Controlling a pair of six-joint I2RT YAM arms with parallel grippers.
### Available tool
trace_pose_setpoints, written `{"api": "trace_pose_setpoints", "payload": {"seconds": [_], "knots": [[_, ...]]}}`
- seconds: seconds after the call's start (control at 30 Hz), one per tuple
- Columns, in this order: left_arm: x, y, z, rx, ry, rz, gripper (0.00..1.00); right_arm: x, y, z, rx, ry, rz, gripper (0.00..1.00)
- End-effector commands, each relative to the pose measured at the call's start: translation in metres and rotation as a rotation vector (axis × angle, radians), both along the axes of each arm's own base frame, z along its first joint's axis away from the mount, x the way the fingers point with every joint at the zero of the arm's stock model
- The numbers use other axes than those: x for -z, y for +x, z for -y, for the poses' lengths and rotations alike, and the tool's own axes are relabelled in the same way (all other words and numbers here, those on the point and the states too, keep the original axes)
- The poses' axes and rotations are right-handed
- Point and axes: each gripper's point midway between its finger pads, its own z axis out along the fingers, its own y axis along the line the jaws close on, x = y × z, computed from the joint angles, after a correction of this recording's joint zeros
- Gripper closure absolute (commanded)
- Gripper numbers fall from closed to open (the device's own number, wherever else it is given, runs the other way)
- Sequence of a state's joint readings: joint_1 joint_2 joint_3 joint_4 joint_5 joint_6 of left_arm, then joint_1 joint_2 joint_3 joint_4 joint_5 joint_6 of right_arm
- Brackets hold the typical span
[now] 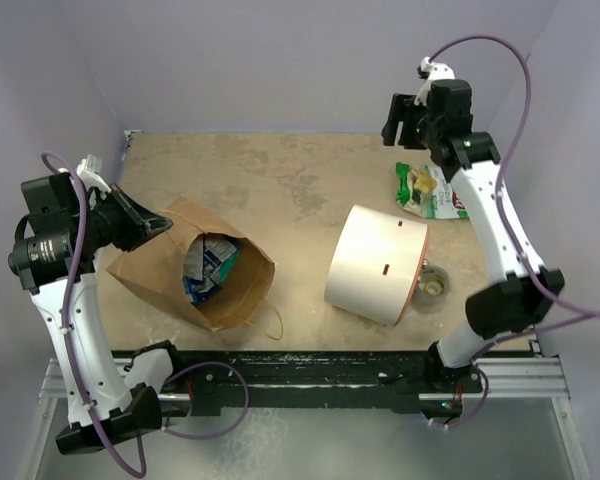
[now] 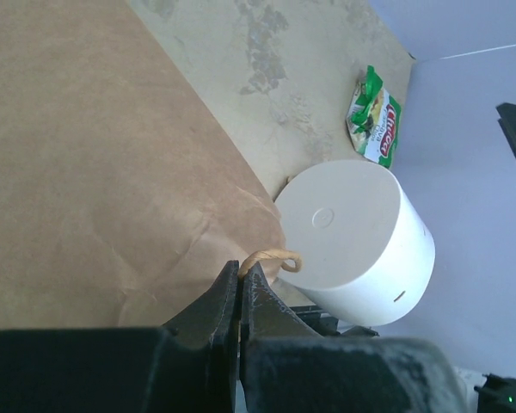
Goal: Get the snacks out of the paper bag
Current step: Place the snack at the center of the board, then take out the snack from the paper bag.
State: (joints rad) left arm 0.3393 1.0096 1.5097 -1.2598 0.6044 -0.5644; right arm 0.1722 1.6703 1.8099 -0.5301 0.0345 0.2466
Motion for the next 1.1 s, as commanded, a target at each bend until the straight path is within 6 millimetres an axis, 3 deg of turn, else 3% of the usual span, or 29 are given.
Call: {"api": "trace_pose_setpoints", "payload": {"seconds": [0.0,0.17,0.23,0.37,0.43,0.5,0.6,0.73,0.9,1.07], "knots": [[-0.017,-0.004,0.008,0.016,-0.015,0.092,1.0,-0.056,-0.057,-0.081,-0.305,-0.019,0.176,0.27],[-0.02,-0.009,0.013,0.028,-0.033,0.111,1.0,-0.098,-0.14,-0.166,-0.705,0.049,0.397,0.3],[-0.023,-0.008,0.014,0.026,-0.033,0.125,1.0,-0.093,-0.189,-0.204,-0.93,0.049,0.495,0.32],[-0.027,-0.008,0.016,0.032,-0.05,0.132,1.0,-0.079,-0.277,-0.247,-1.313,-0.036,0.763,0.35],[-0.027,-0.009,0.017,0.035,-0.054,0.13,1.0,-0.063,-0.31,-0.263,-1.464,-0.1,0.862,0.36],[-0.027,-0.01,0.017,0.037,-0.055,0.127,1.0,-0.046,-0.328,-0.279,-1.558,-0.169,0.921,0.36],[-0.028,-0.011,0.018,0.041,-0.052,0.127,1.0,-0.017,-0.341,-0.309,-1.658,-0.255,0.959,0.36],[-0.028,-0.012,0.018,0.042,-0.053,0.123,1.0,0.019,-0.339,-0.348,-1.698,-0.365,1.016,0.36],[-0.024,-0.012,0.019,0.041,-0.066,0.109,1.0,0.051,-0.314,-0.382,-1.676,-0.472,1.043,0.36],[-0.02,-0.011,0.021,0.044,-0.092,0.093,1.0,0.09,-0.285,-0.398,-1.627,-0.619,1.048,0.36]]}}
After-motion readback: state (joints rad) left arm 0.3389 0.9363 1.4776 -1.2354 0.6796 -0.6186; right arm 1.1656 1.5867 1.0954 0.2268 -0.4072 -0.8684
